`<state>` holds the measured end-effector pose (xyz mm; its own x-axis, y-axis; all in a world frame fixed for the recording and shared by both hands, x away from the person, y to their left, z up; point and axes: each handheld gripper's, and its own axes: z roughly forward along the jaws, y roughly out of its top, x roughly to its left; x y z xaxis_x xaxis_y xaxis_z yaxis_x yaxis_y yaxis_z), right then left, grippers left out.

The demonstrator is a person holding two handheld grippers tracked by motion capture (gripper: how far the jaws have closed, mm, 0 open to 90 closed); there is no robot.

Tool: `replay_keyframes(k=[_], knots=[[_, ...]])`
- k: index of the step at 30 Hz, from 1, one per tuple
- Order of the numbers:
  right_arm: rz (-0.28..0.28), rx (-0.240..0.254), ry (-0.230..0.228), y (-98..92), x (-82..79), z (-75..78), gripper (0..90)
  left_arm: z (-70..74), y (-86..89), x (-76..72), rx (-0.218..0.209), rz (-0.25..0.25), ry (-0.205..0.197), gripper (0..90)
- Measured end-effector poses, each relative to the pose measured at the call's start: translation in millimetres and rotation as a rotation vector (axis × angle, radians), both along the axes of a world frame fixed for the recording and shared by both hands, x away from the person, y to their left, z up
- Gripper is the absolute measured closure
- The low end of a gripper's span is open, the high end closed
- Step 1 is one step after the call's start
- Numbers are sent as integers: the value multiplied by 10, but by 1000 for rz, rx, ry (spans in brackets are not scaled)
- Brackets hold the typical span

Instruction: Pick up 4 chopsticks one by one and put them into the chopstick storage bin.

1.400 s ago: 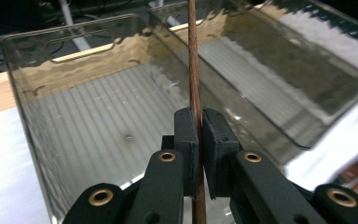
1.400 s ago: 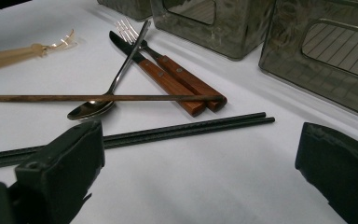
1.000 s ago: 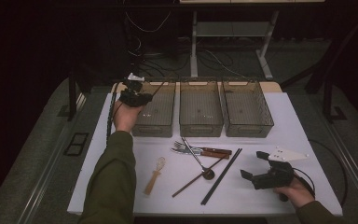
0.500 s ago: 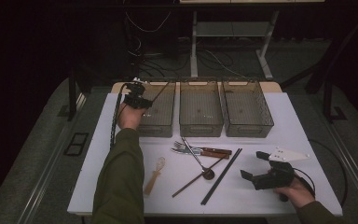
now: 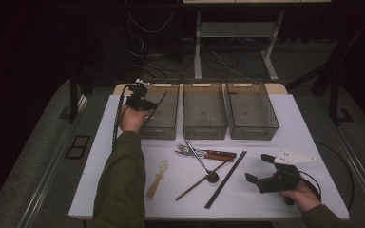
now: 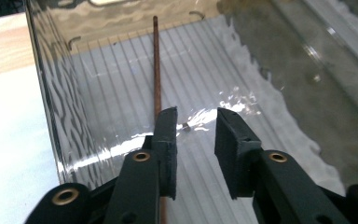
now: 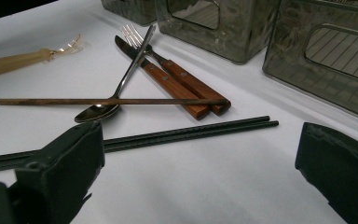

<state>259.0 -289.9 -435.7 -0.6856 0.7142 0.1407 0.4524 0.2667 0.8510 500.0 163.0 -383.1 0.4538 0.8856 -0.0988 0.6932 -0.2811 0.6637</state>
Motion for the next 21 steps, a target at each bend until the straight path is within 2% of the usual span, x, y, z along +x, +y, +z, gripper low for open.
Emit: replay_keyframes(k=[5, 7, 11, 13, 21], knots=[[-2, 0, -1, 2, 0, -2, 14, 92, -5, -53, -8, -32, -42, 597], [-3, 1, -2, 3, 0, -3, 14, 121, -6, -77, -35, -50, -54, 565], [-5, 0, -2, -1, 1, -3, 14, 178, -19, -133, -46, -85, -60, 507], [-5, 1, -1, -2, 0, -2, 14, 214, -20, -180, -49, -101, -75, 485], [-10, -2, 2, -6, -3, -5, 14, 324, -25, -429, -103, -149, -131, 374]])
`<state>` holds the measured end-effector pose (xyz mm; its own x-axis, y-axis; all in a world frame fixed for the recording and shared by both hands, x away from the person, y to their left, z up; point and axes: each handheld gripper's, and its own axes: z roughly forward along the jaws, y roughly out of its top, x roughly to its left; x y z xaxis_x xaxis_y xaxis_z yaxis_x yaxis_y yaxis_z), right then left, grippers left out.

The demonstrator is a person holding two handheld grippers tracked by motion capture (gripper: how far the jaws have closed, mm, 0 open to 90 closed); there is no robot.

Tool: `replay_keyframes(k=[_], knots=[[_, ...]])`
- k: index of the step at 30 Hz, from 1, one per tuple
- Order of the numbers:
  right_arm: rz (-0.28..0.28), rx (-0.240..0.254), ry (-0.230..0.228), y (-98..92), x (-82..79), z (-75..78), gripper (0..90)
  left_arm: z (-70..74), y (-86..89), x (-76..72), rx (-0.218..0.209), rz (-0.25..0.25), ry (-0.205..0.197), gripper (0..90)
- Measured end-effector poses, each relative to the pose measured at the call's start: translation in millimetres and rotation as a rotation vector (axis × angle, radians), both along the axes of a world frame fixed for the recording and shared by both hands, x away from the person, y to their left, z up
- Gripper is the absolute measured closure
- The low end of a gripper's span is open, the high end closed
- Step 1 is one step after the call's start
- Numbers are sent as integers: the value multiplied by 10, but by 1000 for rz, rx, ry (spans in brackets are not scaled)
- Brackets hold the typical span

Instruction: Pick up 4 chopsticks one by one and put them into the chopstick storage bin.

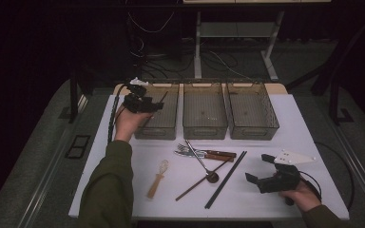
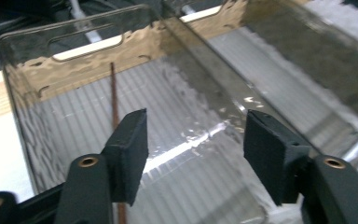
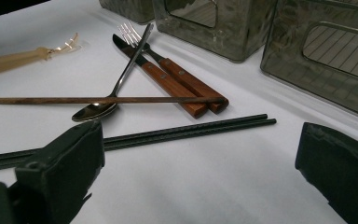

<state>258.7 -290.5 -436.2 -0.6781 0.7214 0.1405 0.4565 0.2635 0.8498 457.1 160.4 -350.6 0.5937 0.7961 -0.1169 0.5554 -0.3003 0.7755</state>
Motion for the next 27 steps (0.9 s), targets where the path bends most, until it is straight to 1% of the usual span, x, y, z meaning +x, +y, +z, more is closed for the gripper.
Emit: replay_keyframes(k=[5, 6, 7, 9, 12, 14, 18, 20, 22, 27], knots=[[-2, 0, -2, -3, -2, 0, 14, 49, 6, -180, -10, -40, -29, 327], [-1, -1, -2, -3, -3, 0, 15, 54, 1, -221, -21, -44, -25, 320], [-1, -2, -3, -4, -2, -1, 14, 60, 4, -255, -18, -61, -29, 312], [-3, -2, -2, -5, -2, -1, 14, 71, -1, -335, -19, -80, -33, 300], [-4, -2, -2, -7, -2, -1, 14, 70, -5, -447, -23, -108, -41, 275], [-5, -1, -1, -6, -4, -1, 14, 64, -11, -517, -40, -123, -42, 260], [-5, -3, -2, -7, -1, -2, 14, 49, -29, -648, -46, -152, -57, 226], [-5, -5, -3, -8, 1, -4, 14, 35, -41, -706, -61, -164, -58, 212], [-5, -5, -3, -8, 1, -5, 14, 24, -62, -769, -49, -172, -63, 197], [-6, -4, 1, -9, -3, -4, 14, -29, -141, -941, -43, -201, -76, 187]])
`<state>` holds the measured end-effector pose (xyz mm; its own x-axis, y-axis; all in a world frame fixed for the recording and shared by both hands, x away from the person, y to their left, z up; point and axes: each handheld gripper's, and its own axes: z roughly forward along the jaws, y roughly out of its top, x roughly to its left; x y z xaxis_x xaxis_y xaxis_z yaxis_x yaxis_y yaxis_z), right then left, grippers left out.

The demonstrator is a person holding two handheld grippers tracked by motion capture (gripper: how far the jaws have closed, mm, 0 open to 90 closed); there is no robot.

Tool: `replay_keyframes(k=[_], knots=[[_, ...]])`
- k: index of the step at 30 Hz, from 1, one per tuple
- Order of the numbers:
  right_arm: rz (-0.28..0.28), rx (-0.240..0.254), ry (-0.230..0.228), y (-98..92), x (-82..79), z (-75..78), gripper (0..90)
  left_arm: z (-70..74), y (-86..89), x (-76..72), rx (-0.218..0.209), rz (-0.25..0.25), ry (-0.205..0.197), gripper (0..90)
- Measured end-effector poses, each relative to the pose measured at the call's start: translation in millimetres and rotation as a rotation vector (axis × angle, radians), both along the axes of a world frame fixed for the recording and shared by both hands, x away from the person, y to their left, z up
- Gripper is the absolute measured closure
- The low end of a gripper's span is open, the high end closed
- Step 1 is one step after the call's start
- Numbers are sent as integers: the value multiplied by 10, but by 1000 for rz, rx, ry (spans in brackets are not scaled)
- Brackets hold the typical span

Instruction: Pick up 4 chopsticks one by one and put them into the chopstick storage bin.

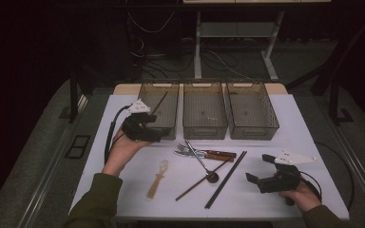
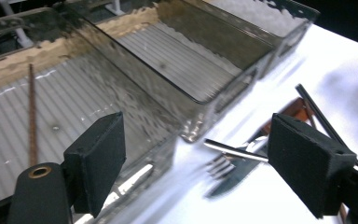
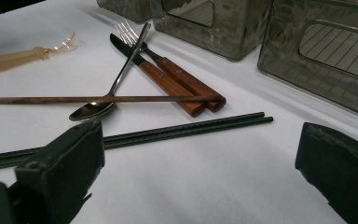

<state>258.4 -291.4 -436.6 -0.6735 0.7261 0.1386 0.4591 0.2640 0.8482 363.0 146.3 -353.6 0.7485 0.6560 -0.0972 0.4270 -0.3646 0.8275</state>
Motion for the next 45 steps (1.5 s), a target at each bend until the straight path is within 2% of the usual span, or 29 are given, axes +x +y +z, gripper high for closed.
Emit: replay_keyframes(k=[5, 7, 16, 28, 35, 45], knots=[[-1, -1, -3, -1, 0, 0, 14, -96, -68, -163, -1, -26, -17, 187], [0, -3, -3, 1, 1, -1, 14, -137, -87, -215, -14, -30, -15, 187], [-4, -2, -3, -4, -3, 0, 14, -293, -219, -436, -13, -66, -15, 189], [-8, -5, -5, -10, -5, -3, 14, -515, -403, -631, 20, -132, -4, 214], [-4, -9, -4, -3, -6, -4, 14, -625, -484, -723, -12, -157, 27, 288], [1, -12, -4, 7, -3, -7, 14, -725, -685, -807, 27, -243, 55, 442]])
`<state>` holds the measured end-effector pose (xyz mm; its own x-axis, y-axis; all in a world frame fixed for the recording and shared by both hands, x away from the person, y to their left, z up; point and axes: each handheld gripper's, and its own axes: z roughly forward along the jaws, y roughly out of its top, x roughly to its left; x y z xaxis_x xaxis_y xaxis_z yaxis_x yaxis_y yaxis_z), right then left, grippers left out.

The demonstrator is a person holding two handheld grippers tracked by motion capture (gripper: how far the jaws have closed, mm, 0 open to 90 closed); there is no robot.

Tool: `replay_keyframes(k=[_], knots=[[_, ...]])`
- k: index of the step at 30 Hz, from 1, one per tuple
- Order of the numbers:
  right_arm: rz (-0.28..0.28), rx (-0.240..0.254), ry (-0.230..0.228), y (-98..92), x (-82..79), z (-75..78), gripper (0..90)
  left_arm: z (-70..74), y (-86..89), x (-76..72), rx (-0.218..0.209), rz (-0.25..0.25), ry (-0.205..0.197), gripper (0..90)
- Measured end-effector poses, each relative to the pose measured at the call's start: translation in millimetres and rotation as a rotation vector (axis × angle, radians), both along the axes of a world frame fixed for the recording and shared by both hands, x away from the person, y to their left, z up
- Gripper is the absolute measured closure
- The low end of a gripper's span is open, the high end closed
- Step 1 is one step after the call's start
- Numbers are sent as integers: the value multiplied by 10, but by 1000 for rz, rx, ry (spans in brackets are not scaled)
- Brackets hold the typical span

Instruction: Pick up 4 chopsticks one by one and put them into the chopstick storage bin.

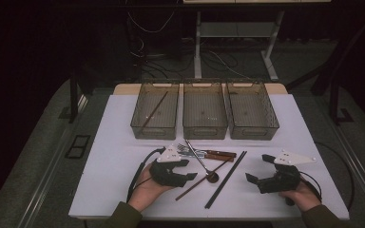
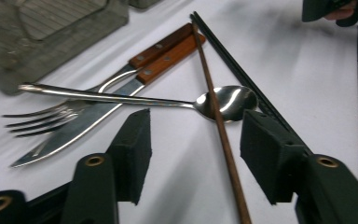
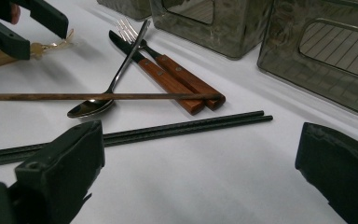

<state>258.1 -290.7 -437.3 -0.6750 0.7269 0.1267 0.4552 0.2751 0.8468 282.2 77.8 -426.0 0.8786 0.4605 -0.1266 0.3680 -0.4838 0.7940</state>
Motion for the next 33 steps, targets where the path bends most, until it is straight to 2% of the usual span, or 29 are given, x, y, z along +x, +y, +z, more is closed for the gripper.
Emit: replay_keyframes(k=[6, 14, 18, 25, 33], knots=[[-1, -1, 4, 3, -3, 0, 14, -62, -104, -31, 13, -30, 11, 526], [0, -3, 3, 4, -3, -1, 14, -123, -185, -52, 38, -43, 27, 621], [0, -4, 3, 5, -3, -2, 14, -158, -201, -45, 40, -47, 50, 666], [0, -4, 3, 7, -5, -1, 14, -200, -238, -51, 64, -63, 82, 725], [1, -5, 1, 6, -3, -2, 14, -241, -298, -69, 88, -65, 88, 773]])
